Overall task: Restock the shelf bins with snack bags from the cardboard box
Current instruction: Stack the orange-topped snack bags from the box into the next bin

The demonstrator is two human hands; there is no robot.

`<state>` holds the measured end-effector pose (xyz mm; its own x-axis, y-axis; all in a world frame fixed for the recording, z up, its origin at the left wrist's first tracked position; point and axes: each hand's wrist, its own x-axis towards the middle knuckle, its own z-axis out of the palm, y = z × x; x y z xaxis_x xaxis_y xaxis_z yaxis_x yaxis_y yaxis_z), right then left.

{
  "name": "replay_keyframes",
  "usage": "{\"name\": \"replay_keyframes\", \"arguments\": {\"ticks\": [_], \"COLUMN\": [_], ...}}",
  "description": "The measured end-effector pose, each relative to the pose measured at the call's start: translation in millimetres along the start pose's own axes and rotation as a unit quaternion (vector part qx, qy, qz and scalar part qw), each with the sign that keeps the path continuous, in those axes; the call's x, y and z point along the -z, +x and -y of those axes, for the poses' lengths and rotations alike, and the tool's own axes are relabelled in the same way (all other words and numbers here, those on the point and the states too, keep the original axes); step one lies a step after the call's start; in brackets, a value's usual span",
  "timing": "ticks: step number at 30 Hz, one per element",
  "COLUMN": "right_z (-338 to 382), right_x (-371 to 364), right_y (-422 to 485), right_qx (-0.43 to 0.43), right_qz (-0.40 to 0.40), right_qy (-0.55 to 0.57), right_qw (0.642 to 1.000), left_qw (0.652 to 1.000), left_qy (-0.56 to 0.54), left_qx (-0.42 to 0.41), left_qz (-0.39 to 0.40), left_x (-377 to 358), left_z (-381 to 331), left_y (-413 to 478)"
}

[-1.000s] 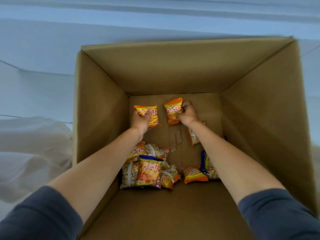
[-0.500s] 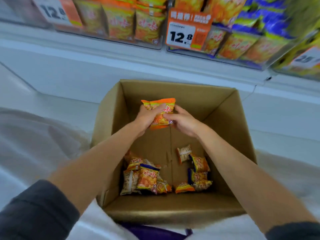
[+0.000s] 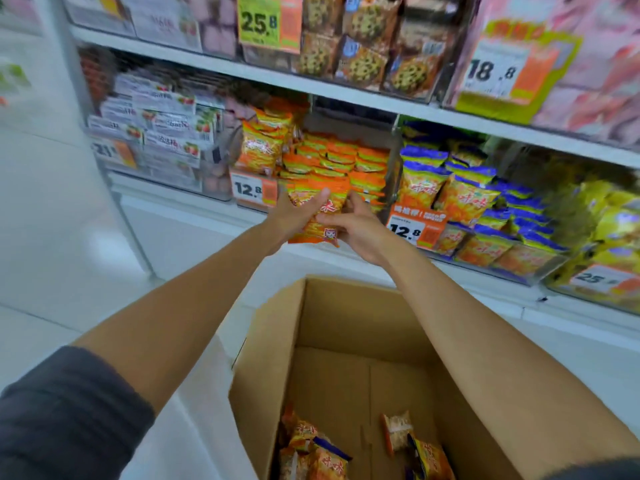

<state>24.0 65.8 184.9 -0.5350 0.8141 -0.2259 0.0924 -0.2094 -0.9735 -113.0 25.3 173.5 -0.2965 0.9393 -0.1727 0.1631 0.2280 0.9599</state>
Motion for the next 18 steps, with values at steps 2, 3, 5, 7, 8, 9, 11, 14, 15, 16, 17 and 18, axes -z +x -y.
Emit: {"name": "replay_keyframes", "arguments": {"ticks": [2, 3, 5, 7, 8, 9, 11, 14, 15, 16, 17, 18], "right_z": [14, 20, 32, 41, 44, 45, 49, 51, 52, 54, 55, 57], "right_x": [-4, -5, -7, -9, -8, -5, 1, 13, 16, 20, 24, 26], "right_y": [14, 23, 36, 51, 62, 73, 95, 131, 144, 157, 172, 186], "right_qx": [0.004, 0.006, 0.014, 0.021, 0.03, 0.041, 0.056, 0.068, 0.071, 0.08, 0.083, 0.081], "right_qz": [0.006, 0.012, 0.011, 0.001, -0.012, -0.032, -0.072, -0.139, -0.159, -0.178, -0.2, -0.216], "right_qy": [0.019, 0.032, 0.035, 0.022, 0.017, 0.018, 0.015, -0.008, -0.014, -0.024, -0.026, -0.024], "right_qw": [1.0, 0.999, 0.999, 1.0, 0.999, 0.998, 0.996, 0.988, 0.985, 0.98, 0.976, 0.973], "left_qw": [0.998, 0.998, 0.994, 0.984, 0.969, 0.944, 0.866, 0.805, 0.792, 0.78, 0.774, 0.768], "left_qy": [0.034, 0.043, 0.078, 0.107, 0.129, 0.174, 0.324, 0.492, 0.511, 0.513, 0.503, 0.488], "left_qx": [-0.028, -0.044, -0.07, -0.135, -0.187, -0.238, -0.298, -0.265, -0.27, -0.288, -0.302, -0.312], "left_qz": [-0.035, -0.029, -0.018, -0.05, -0.097, -0.151, -0.237, -0.198, -0.196, -0.214, -0.24, -0.274], "left_x": [11, 16, 26, 33, 38, 45, 61, 80, 84, 86, 87, 86], "left_z": [-13, -20, -33, -39, -41, -41, -37, -28, -23, -18, -12, -6], "left_y": [14, 19, 34, 52, 60, 73, 101, 138, 148, 153, 159, 164]}}
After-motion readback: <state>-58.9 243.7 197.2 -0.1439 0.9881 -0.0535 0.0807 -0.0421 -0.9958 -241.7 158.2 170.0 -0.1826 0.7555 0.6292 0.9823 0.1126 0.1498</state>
